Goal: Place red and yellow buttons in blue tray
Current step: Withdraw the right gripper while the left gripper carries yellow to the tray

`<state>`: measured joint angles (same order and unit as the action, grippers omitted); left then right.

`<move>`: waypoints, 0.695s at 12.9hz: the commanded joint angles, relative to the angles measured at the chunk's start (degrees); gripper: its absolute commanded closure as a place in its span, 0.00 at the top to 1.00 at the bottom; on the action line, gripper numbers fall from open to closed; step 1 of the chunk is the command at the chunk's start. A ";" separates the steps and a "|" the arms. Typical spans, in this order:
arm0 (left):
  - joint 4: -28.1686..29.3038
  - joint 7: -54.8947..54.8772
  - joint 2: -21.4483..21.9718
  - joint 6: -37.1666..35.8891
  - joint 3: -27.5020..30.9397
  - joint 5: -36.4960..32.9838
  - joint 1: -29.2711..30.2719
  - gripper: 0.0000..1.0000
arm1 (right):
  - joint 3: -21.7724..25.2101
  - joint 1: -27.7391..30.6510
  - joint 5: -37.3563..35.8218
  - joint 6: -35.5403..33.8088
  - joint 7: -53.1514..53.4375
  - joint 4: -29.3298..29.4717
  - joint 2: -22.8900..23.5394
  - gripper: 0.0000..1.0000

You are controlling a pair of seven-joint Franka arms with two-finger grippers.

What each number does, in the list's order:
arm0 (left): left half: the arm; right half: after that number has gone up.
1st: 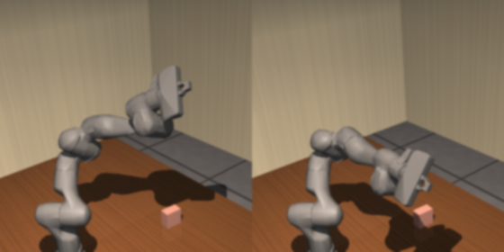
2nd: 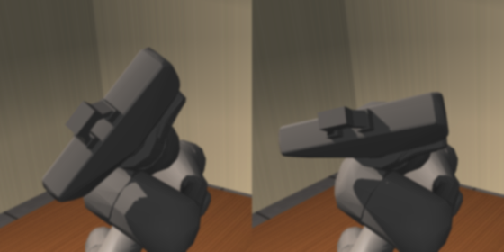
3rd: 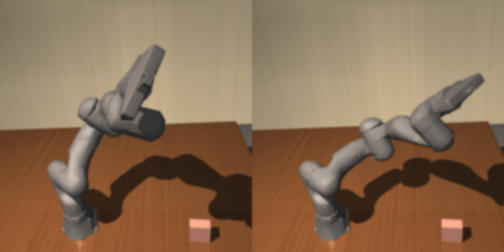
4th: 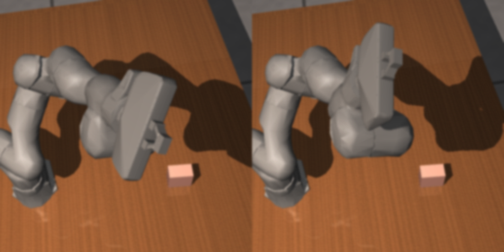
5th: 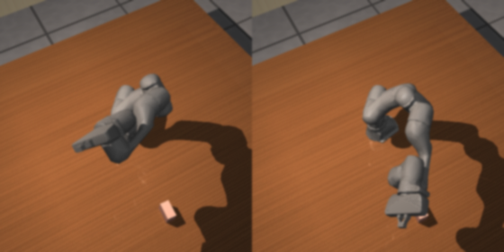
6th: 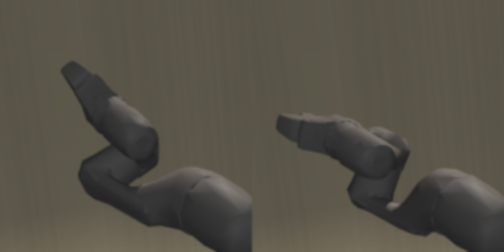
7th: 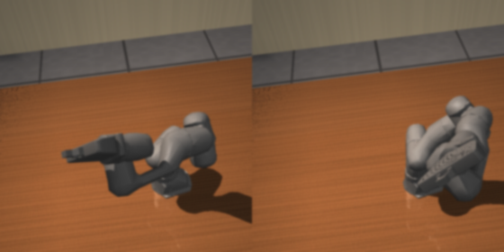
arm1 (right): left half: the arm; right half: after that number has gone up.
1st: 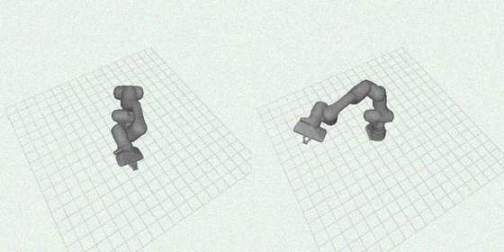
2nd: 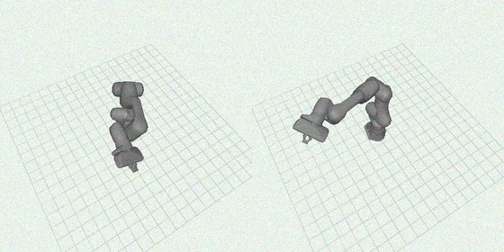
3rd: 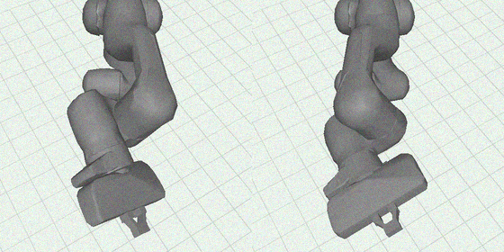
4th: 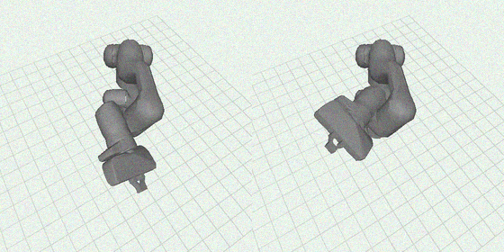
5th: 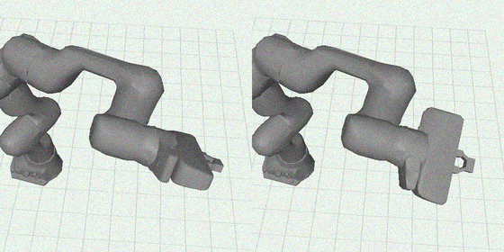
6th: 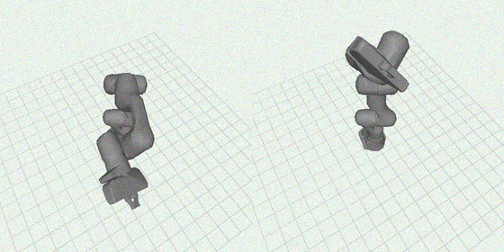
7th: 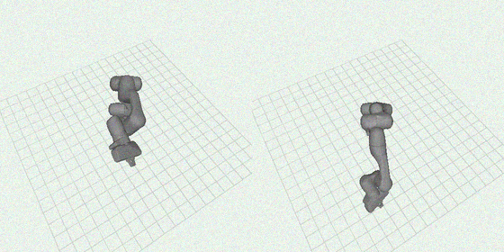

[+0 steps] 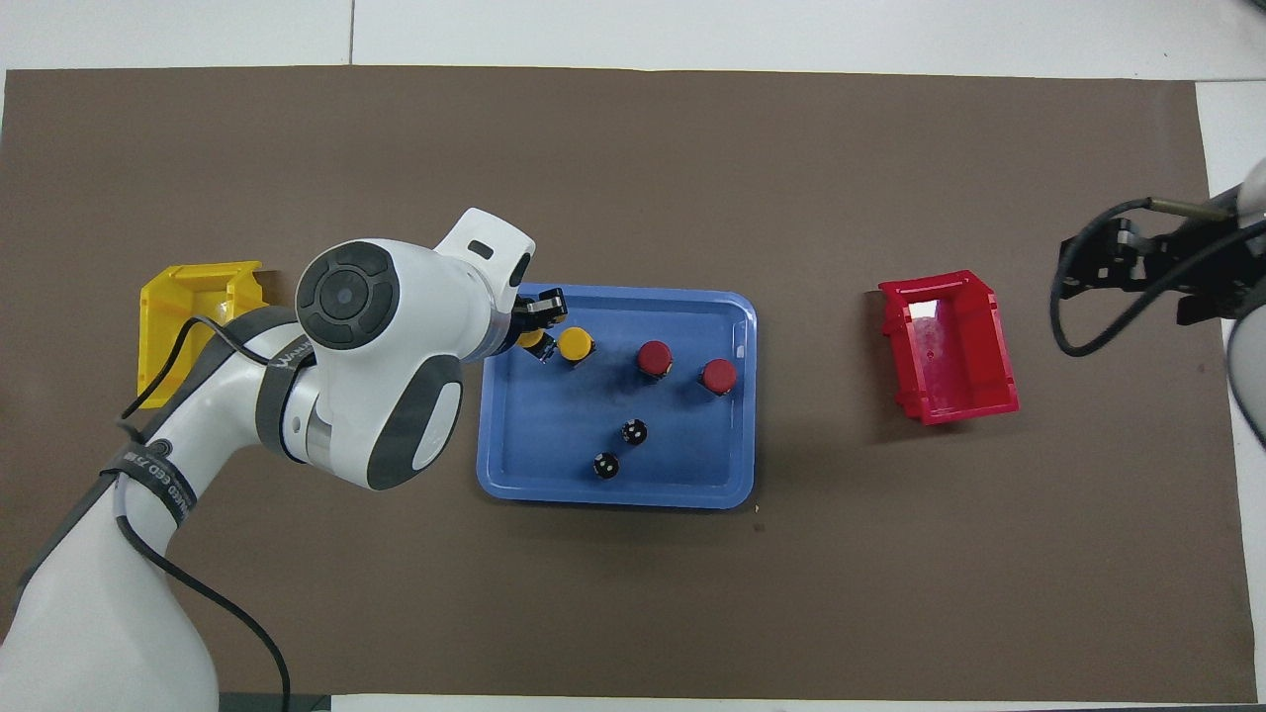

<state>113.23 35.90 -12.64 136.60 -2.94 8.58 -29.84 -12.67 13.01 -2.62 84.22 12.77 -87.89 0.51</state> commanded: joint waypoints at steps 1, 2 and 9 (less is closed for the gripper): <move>0.59 -0.22 -1.41 2.88 1.09 1.44 -1.01 0.01 | 2.63 1.93 0.16 -3.01 -7.56 2.28 0.64 1.00; 0.59 -0.48 -1.60 2.97 1.09 1.44 -0.92 0.01 | 3.78 2.02 0.07 -1.88 -9.33 1.07 -0.06 1.00; 0.59 -0.57 -1.60 0.52 1.27 1.44 -0.65 0.01 | 4.49 2.64 0.16 3.75 -12.68 -7.56 -3.76 1.00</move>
<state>113.26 35.90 -14.61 137.56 -2.31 8.59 -29.75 -7.71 14.80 -2.62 86.65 1.71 -93.04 -1.24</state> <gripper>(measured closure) 0.595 0.000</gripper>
